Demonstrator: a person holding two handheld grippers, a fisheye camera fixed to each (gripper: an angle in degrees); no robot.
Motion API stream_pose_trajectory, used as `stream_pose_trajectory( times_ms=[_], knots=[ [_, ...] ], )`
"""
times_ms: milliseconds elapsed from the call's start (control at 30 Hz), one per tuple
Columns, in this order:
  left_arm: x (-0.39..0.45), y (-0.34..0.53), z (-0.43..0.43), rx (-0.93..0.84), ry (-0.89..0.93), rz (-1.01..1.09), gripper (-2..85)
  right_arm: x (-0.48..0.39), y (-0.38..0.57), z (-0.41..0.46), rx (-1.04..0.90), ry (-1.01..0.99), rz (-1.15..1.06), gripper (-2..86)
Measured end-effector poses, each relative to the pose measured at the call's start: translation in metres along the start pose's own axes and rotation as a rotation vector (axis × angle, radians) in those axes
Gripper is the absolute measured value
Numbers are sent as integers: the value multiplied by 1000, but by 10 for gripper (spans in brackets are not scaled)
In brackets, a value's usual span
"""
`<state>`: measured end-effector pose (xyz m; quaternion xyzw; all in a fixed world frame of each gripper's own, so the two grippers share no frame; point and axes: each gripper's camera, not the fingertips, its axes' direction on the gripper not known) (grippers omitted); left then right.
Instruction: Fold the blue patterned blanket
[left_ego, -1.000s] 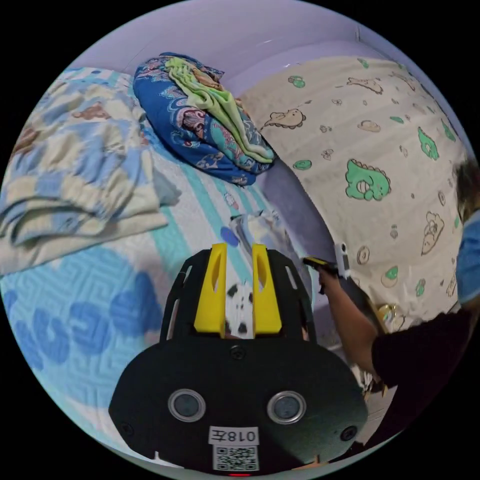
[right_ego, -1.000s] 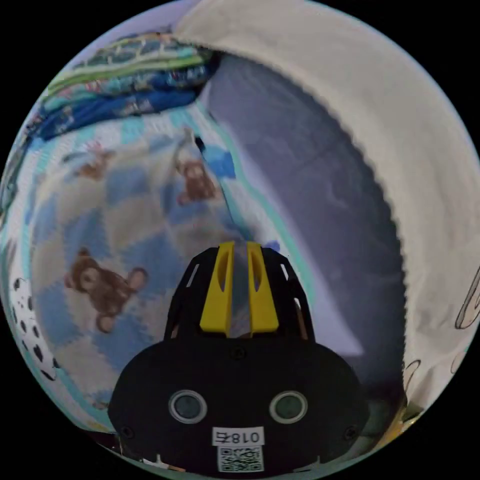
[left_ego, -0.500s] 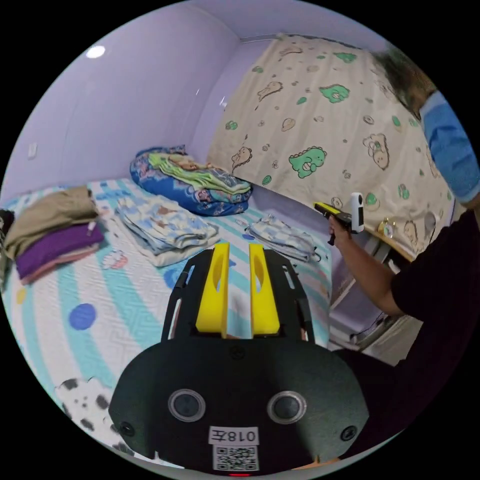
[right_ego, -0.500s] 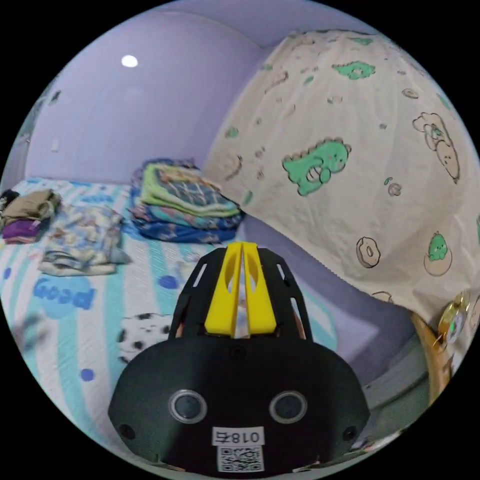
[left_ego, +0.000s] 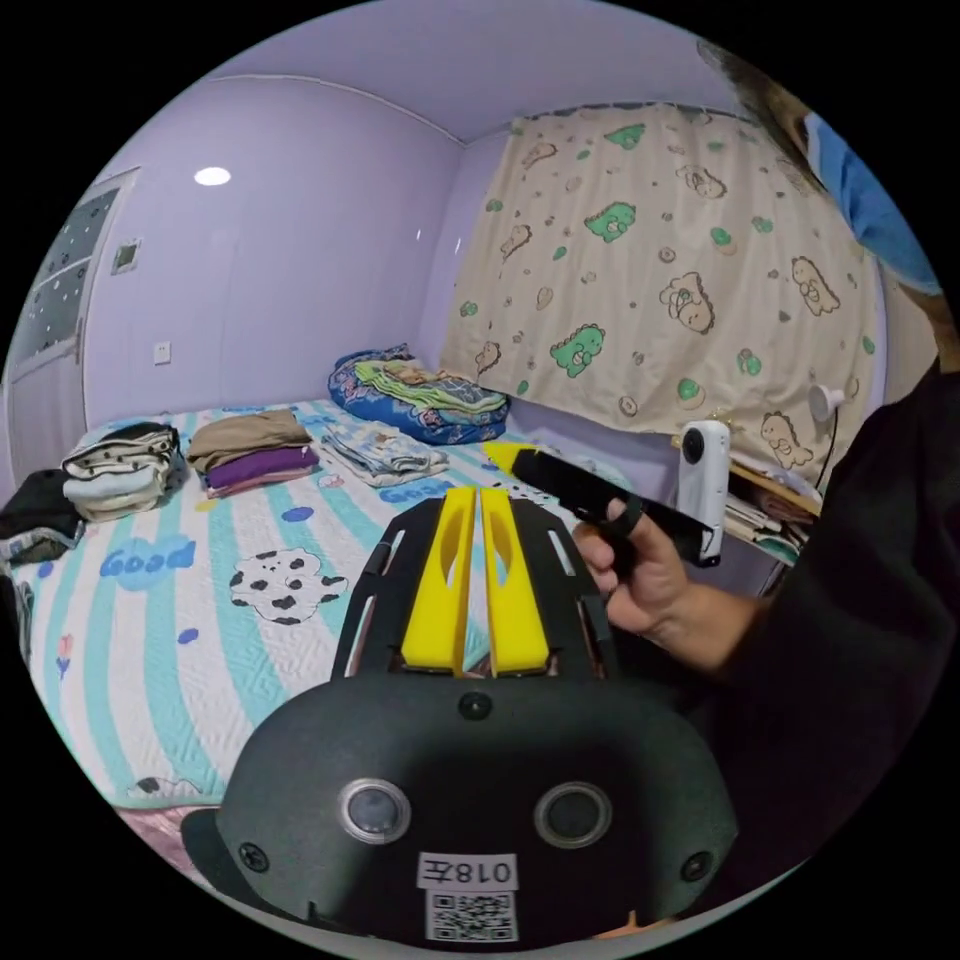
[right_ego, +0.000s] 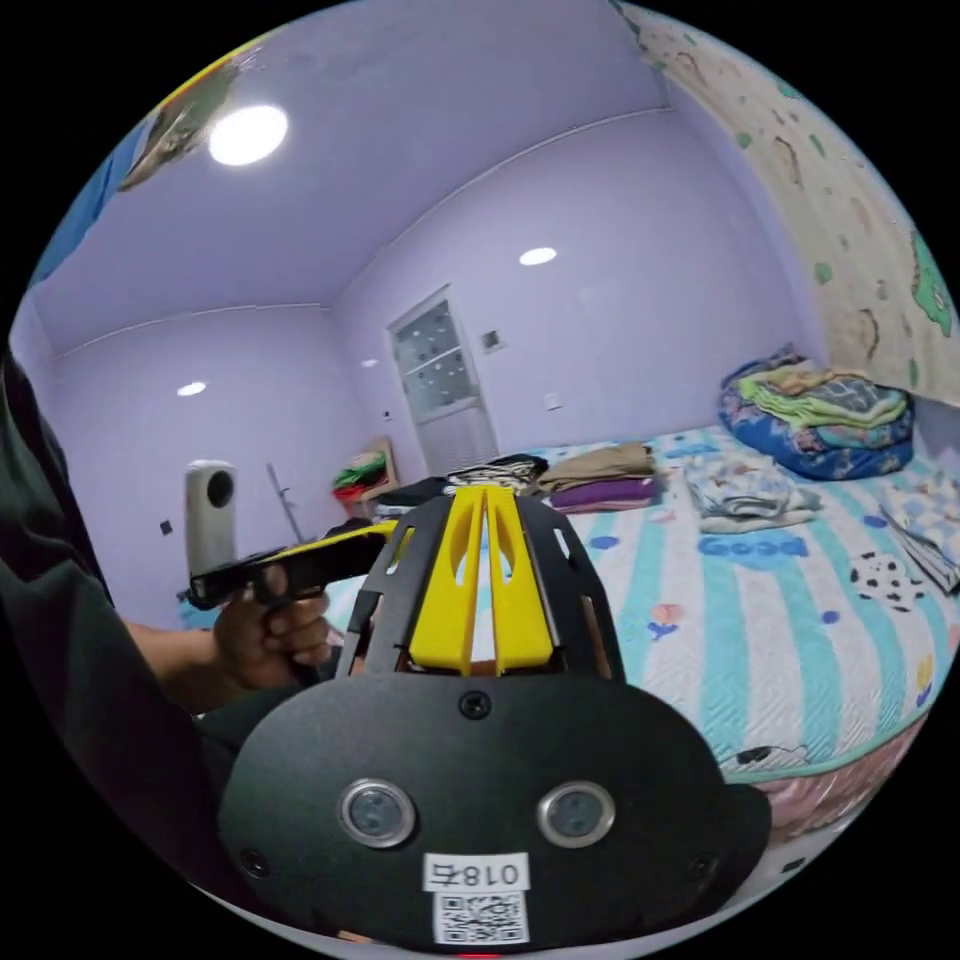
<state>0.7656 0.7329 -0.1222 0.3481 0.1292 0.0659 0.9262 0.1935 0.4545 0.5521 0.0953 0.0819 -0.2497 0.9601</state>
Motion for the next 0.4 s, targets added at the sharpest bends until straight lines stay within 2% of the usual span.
stream_pose_trajectory(
  times_ms=[167, 400],
  knots=[
    [41, 67, -34, 29, -74, 98, -9, -86, 42, -3, 27, 105, -86, -4],
    [78, 150, -56, 95, -55, 194, -9, -151, 94, -3, 67, 122, -88, -5]
  ],
)
